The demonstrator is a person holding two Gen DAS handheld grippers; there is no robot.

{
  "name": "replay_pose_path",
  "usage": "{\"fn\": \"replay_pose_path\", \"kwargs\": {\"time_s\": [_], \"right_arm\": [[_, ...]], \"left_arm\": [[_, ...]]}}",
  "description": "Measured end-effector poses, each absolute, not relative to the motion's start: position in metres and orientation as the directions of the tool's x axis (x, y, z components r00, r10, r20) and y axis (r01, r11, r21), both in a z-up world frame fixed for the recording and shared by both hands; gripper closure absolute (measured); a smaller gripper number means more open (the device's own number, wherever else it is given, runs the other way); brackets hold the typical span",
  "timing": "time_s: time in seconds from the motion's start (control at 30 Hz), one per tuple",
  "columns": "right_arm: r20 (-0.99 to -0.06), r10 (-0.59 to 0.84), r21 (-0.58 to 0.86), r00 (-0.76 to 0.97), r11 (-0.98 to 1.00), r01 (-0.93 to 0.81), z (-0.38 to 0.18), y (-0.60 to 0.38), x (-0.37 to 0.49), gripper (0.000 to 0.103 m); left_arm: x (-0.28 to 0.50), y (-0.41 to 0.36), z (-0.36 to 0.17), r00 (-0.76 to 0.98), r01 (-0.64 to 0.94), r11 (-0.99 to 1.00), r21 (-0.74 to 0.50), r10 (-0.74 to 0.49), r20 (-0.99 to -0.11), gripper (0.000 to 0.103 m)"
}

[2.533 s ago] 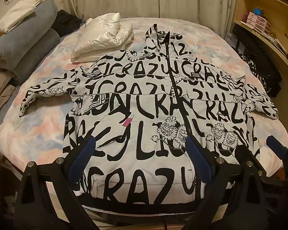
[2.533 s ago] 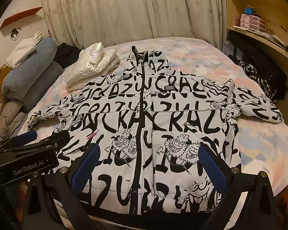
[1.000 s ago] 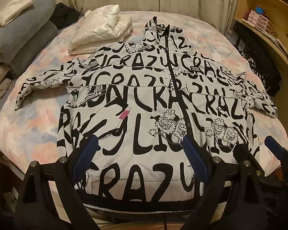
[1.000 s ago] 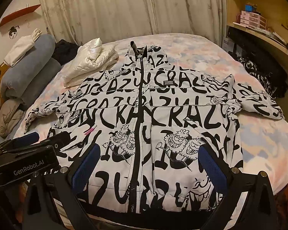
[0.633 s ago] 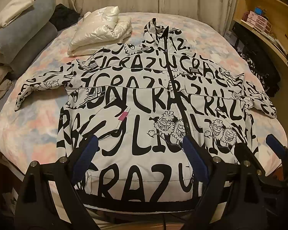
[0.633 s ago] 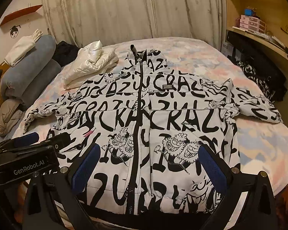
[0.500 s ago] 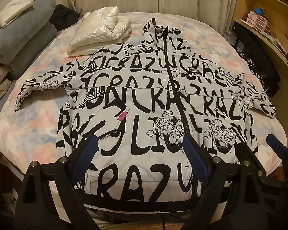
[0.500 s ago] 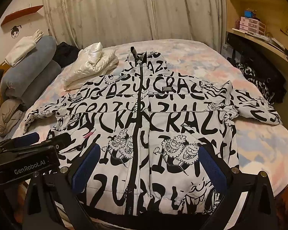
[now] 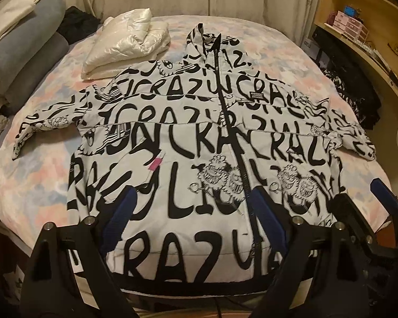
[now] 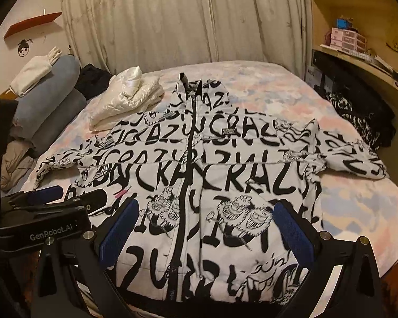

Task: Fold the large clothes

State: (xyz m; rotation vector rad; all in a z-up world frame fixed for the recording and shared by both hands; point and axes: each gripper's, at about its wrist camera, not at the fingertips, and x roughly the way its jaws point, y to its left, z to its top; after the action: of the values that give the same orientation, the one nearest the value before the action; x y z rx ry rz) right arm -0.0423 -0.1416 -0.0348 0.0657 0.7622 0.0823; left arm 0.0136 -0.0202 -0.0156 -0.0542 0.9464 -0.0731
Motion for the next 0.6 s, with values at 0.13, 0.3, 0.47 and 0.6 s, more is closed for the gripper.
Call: {"fn": "replay_pose_path", "kwargs": {"time_s": [0.13, 0.3, 0.47, 0.6], "right_arm": [[-0.677, 0.095, 0.115, 0.730, 0.993, -0.022, -0.024, -0.160, -0.035, 0.000], [-0.678, 0.049, 0.089, 0.734, 0.996, 0.016, -0.006, -0.191, -0.018, 0.000], [-0.632, -0.049, 0.012, 0.774, 0.997, 0.073, 0.014, -0.221, -0.008, 0.000], [-0.619, -0.094, -0.032, 0.780, 0.995, 0.095, 0.028, -0.247, 0.006, 0.000]], "left_arm": [[0.025, -0.031, -0.011, 0.577, 0.050, 0.994, -0.093, -0.105, -0.810, 0.032], [0.045, -0.053, 0.002, 0.582, 0.101, 0.989, -0.111, -0.150, -0.799, 0.032], [0.065, -0.078, 0.025, 0.629, 0.137, 0.983, -0.119, -0.179, -0.756, 0.032], [0.081, -0.099, 0.044, 0.644, 0.207, 0.965, -0.159, -0.257, -0.721, 0.032]]}}
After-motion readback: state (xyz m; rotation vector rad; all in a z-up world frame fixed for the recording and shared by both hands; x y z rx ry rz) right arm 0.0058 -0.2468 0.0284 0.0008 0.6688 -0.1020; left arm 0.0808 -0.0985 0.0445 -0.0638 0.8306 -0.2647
